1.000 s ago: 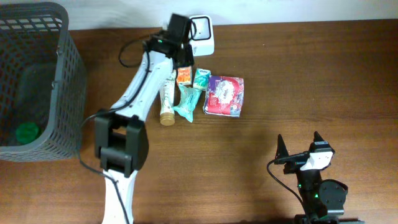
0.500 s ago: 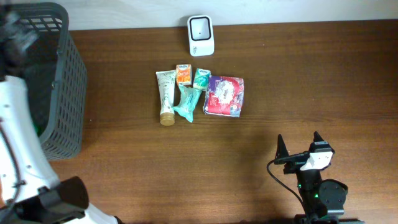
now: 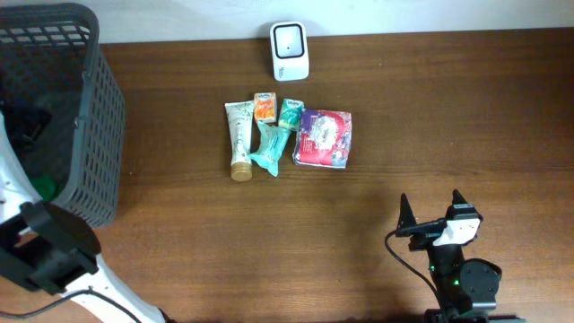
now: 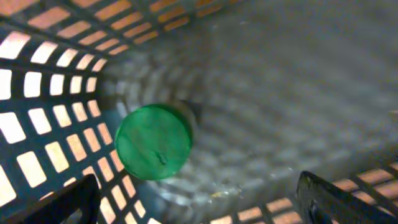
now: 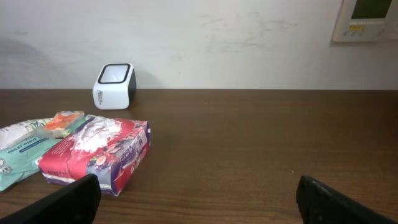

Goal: Scan the item barcode
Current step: 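Reach the left gripper into the basket and grasp the green-capped jar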

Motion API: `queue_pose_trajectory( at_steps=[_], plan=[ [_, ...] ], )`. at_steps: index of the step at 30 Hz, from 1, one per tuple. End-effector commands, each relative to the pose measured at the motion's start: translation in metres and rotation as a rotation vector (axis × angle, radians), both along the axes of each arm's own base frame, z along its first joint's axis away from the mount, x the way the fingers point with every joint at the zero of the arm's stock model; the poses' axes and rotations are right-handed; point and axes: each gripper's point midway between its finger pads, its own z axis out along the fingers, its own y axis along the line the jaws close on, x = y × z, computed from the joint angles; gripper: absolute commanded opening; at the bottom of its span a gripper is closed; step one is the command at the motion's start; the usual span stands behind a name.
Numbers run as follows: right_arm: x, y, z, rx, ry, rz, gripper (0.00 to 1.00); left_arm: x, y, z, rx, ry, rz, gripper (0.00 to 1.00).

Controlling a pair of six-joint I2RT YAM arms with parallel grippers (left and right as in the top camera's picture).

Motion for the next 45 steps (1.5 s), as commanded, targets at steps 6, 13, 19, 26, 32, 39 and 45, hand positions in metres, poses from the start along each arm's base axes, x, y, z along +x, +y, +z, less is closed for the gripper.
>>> queue_pose_trajectory(
  at_steps=[6, 13, 19, 26, 32, 39, 45],
  plan=[
    [0.0, 0.001, -0.003, 0.001, 0.004, 0.003, 0.99, -0.047, 0.033, -0.045, -0.052, 0.168, 0.203, 0.99],
    [0.0, 0.001, -0.003, 0.001, 0.004, 0.003, 0.99, -0.042, 0.022, -0.062, -0.167, 0.144, 0.207, 0.99],
    [0.0, 0.001, -0.003, 0.001, 0.004, 0.003, 0.99, -0.043, 0.008, -0.092, -0.275, 0.203, 0.208, 0.99],
    [0.0, 0.001, -0.003, 0.001, 0.004, 0.003, 0.99, -0.036, 0.011, -0.102, -0.282, 0.19, 0.207, 0.98],
    [0.0, 0.001, -0.003, 0.001, 0.004, 0.003, 0.99, -0.019, 0.0, -0.107, -0.361, 0.115, 0.188, 0.84],
    [0.0, 0.001, -0.003, 0.001, 0.004, 0.003, 0.99, -0.002, 0.01, -0.11, -0.32, 0.075, 0.011, 0.79],
    [0.0, 0.001, -0.003, 0.001, 0.004, 0.003, 0.99, -0.003, 0.005, -0.118, -0.332, 0.092, 0.005, 0.81]
  ],
)
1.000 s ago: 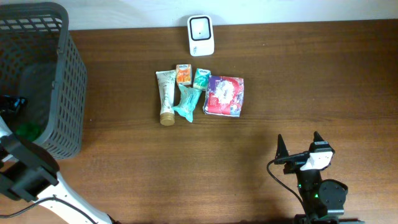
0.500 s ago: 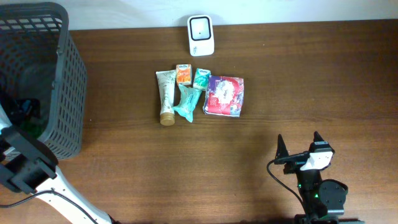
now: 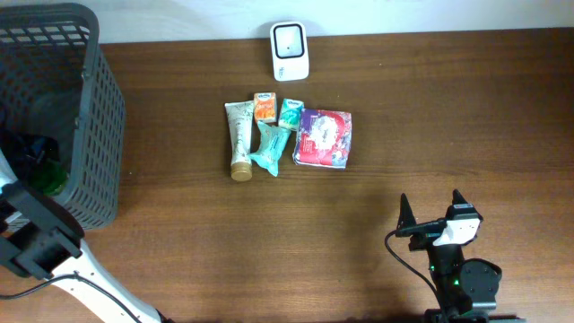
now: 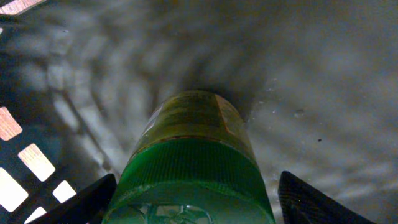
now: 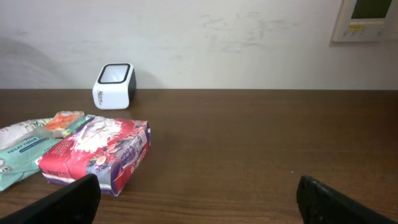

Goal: Scan the item barcode
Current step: 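Reach the left gripper into the basket and grasp the green-capped jar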

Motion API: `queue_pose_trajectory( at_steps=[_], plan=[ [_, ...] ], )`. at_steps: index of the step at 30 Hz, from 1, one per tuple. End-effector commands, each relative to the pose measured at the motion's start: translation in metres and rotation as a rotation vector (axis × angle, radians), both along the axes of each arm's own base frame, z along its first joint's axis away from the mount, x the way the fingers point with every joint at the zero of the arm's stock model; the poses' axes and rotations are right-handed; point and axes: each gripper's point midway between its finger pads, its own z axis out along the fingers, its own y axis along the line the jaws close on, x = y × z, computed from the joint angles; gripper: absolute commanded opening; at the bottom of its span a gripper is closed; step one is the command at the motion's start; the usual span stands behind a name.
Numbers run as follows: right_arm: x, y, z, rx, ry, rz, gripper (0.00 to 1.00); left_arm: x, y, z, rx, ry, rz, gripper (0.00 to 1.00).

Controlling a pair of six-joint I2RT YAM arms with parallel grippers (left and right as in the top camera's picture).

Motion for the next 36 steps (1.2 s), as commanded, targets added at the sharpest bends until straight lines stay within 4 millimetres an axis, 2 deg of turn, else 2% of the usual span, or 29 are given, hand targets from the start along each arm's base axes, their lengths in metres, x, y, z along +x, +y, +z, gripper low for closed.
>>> queue_pose_trajectory(
  at_steps=[1, 3, 5, 10, 11, 14, 17, 19, 21, 24, 27, 29, 30, 34, 36],
  plan=[
    [0.0, 0.001, -0.003, 0.001, 0.004, 0.003, 0.99, -0.003, -0.01, -0.022, -0.043, 0.038, -0.025, 0.81],
    [0.0, 0.001, -0.003, 0.001, 0.004, 0.003, 0.99, -0.005, -0.011, -0.028, -0.05, 0.047, -0.025, 0.77],
    [0.0, 0.001, -0.003, 0.002, 0.004, 0.003, 0.99, -0.004, -0.01, -0.028, -0.043, 0.044, -0.025, 0.65],
    [0.0, 0.001, -0.003, 0.001, 0.004, 0.003, 0.99, -0.004, -0.008, -0.027, -0.041, 0.041, -0.022, 0.64],
    [0.0, 0.001, -0.003, 0.001, 0.004, 0.003, 0.99, -0.004, -0.008, -0.027, -0.04, 0.04, -0.022, 0.61],
    [0.0, 0.001, -0.003, 0.001, 0.004, 0.003, 0.99, 0.002, -0.004, -0.019, -0.022, 0.016, -0.071, 0.54],
    [0.0, 0.001, -0.003, 0.001, 0.004, 0.003, 0.99, 0.01, 0.002, 0.003, 0.008, -0.023, -0.083, 0.53],
    [0.0, 0.001, -0.003, 0.001, 0.004, 0.003, 0.99, 0.02, 0.006, 0.032, 0.036, -0.084, -0.084, 0.49],
    [0.0, 0.001, -0.003, 0.001, 0.004, 0.003, 0.99, 0.029, 0.006, 0.06, 0.055, -0.148, -0.087, 0.49],
    [0.0, 0.001, -0.003, 0.001, 0.004, 0.003, 0.99, 0.047, -0.004, 0.113, 0.05, -0.32, -0.106, 0.49],
    [0.0, 0.001, -0.003, 0.001, 0.004, 0.003, 0.99, 0.071, -0.031, 0.179, 0.0, -0.585, -0.169, 0.49],
    [0.0, 0.001, -0.003, 0.001, 0.004, 0.003, 0.99, 0.085, -0.056, 0.231, -0.018, -0.784, -0.251, 0.49],
    [0.0, 0.001, -0.003, 0.001, 0.004, 0.003, 0.99, 0.088, -0.068, 0.257, -0.004, -0.866, -0.294, 0.5],
    [0.0, 0.001, -0.003, 0.001, 0.004, 0.003, 0.99, 0.09, -0.091, 0.317, 0.106, -1.023, -0.391, 0.51],
    [0.0, 0.001, -0.003, 0.001, 0.004, 0.003, 0.99, 0.084, -0.116, 0.362, 0.179, -1.126, -0.461, 0.5]
  ],
)
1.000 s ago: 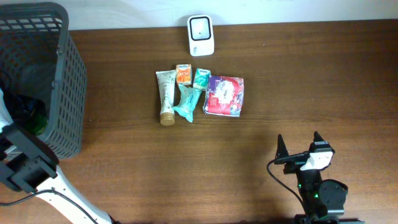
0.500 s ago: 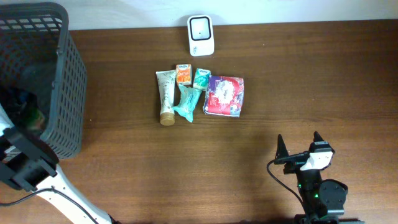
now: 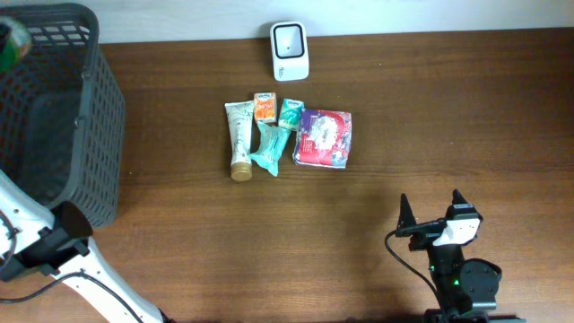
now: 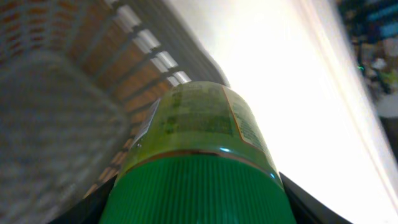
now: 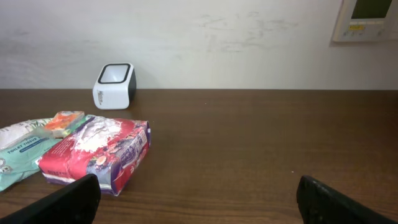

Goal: Scan the item barcode
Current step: 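Reach the left gripper into the basket and grasp the green-capped jar, then carry the green-capped jar out and set it left of the Pantene tube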

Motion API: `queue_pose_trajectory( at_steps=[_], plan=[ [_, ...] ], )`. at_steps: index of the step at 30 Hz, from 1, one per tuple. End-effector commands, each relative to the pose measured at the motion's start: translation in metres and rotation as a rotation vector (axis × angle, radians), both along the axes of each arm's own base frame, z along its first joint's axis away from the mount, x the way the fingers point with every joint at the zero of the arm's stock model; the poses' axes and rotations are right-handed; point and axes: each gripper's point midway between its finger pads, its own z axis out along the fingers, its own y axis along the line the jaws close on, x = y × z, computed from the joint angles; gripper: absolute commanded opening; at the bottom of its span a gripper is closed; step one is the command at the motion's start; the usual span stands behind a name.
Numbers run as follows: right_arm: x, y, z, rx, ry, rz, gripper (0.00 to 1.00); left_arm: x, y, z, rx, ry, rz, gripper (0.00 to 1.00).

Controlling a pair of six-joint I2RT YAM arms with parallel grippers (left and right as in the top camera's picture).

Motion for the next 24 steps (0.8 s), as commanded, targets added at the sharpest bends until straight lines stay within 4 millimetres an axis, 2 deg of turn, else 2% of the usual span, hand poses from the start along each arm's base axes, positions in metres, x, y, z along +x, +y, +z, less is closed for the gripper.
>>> queue_pose_trajectory(
  at_steps=[1, 3, 5, 7, 9, 10, 13, 15, 20, 23, 24],
  plan=[
    [0.0, 0.001, -0.003, 0.001, 0.004, 0.003, 0.99, -0.017, -0.047, 0.075, 0.099, -0.188, -0.096, 0.5],
    [0.0, 0.001, -0.003, 0.001, 0.004, 0.003, 0.99, -0.023, -0.084, 0.096, 0.119, -0.233, -0.164, 0.52],
    [0.0, 0.001, -0.003, 0.001, 0.004, 0.003, 0.99, -0.023, -0.117, 0.1, 0.118, -0.241, -0.234, 0.52],
    [0.0, 0.001, -0.003, 0.001, 0.004, 0.003, 0.99, -0.019, -0.183, 0.089, 0.17, -0.218, -0.426, 0.51],
    [0.0, 0.001, -0.003, 0.001, 0.004, 0.003, 0.99, -0.017, -0.221, 0.066, 0.209, -0.126, -0.485, 0.52],
    [0.0, 0.001, -0.003, 0.001, 0.004, 0.003, 0.99, -0.017, -0.228, 0.055, 0.235, -0.08, -0.476, 0.52],
    [0.0, 0.001, -0.003, 0.001, 0.004, 0.003, 0.99, -0.012, -0.253, 0.006, 0.387, 0.13, -0.44, 0.52],
    [0.0, 0.001, -0.003, 0.001, 0.004, 0.003, 0.99, -0.01, -0.27, -0.036, 0.464, 0.281, -0.466, 0.53],
    [0.0, 0.001, -0.003, 0.001, 0.004, 0.003, 0.99, -0.01, -0.291, -0.153, 0.569, 0.6, -0.545, 0.56],
    [0.0, 0.001, -0.003, 0.001, 0.004, 0.003, 0.99, -0.006, -0.291, -0.223, 0.579, 0.689, -0.561, 0.57],
    [0.0, 0.001, -0.003, 0.001, 0.004, 0.003, 0.99, -0.005, -0.289, -0.237, 0.592, 0.699, -0.554, 0.57]
  ],
)
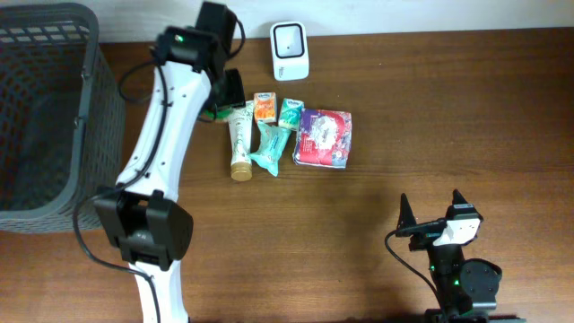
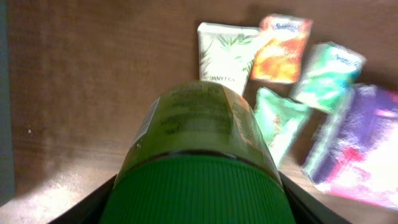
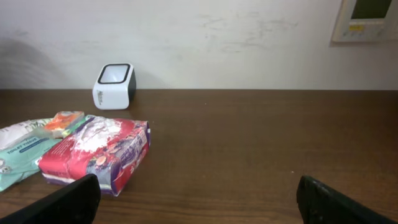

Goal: Scan the item barcode
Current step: 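Carry the green-capped jar out and set it left of the Pantene tube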

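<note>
A bottle with a green ribbed cap and a yellow-green label fills the left wrist view, and my left gripper is shut on it, one dark finger at each side of the cap. Overhead, the left gripper hangs over the table just left of the row of items, with a sliver of the green bottle showing beside it. The white barcode scanner stands at the back edge, to the right of the gripper. My right gripper is open at the front right, holding nothing.
A cream tube, an orange packet, a small green packet, a teal wipes pack and a red-purple pack lie together mid-table. A dark mesh basket stands at the far left.
The left gripper with the green bottle was at the basket's top left corner. It is now out over the table beside the tube and packets, near the scanner. The right arm has not moved.
The left gripper was open inside the basket above the green-capped bottle. Then it was low around the bottle on the basket floor. Then it held the bottle up at the basket's rim, and now holds it over the table by the items.
</note>
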Motion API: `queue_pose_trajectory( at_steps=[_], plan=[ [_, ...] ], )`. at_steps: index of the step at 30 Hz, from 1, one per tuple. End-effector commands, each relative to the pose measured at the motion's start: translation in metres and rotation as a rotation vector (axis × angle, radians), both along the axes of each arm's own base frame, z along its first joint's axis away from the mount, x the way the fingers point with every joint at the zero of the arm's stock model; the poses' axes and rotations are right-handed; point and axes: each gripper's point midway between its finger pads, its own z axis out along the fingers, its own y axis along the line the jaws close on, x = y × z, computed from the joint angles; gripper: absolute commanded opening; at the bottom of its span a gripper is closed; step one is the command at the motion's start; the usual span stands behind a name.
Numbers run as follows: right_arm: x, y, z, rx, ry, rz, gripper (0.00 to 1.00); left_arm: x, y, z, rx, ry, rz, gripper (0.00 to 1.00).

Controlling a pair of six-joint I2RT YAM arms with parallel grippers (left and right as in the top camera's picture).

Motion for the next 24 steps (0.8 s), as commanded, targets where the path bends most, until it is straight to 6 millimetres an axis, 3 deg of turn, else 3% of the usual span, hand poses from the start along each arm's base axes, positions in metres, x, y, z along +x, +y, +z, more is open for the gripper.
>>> queue_pose_trajectory(
  at_steps=[1, 5, 12, 15, 18, 24],
  plan=[
    [0.0, 0.001, -0.003, 0.001, 0.004, 0.004, 0.99, -0.001, 0.013, -0.042, 0.084, 0.023, 0.004, 0.58],
    [0.0, 0.001, -0.003, 0.001, 0.004, 0.003, 0.99, 0.002, 0.033, -0.071, 0.195, 0.006, 0.052, 0.61],
    [0.0, 0.001, -0.003, 0.001, 0.004, 0.004, 0.99, -0.004, 0.038, -0.083, 0.201, 0.031, 0.058, 0.66],
    [0.0, 0.001, -0.003, 0.001, 0.004, 0.004, 0.99, -0.009, 0.039, -0.093, 0.134, 0.07, 0.079, 0.67],
    [0.0, 0.001, -0.003, 0.001, 0.004, 0.004, 0.99, -0.012, 0.052, -0.101, 0.079, 0.099, 0.118, 0.67],
    [0.0, 0.001, -0.003, 0.001, 0.004, 0.003, 0.99, -0.016, 0.043, -0.113, -0.086, 0.149, 0.127, 0.73]
  ],
)
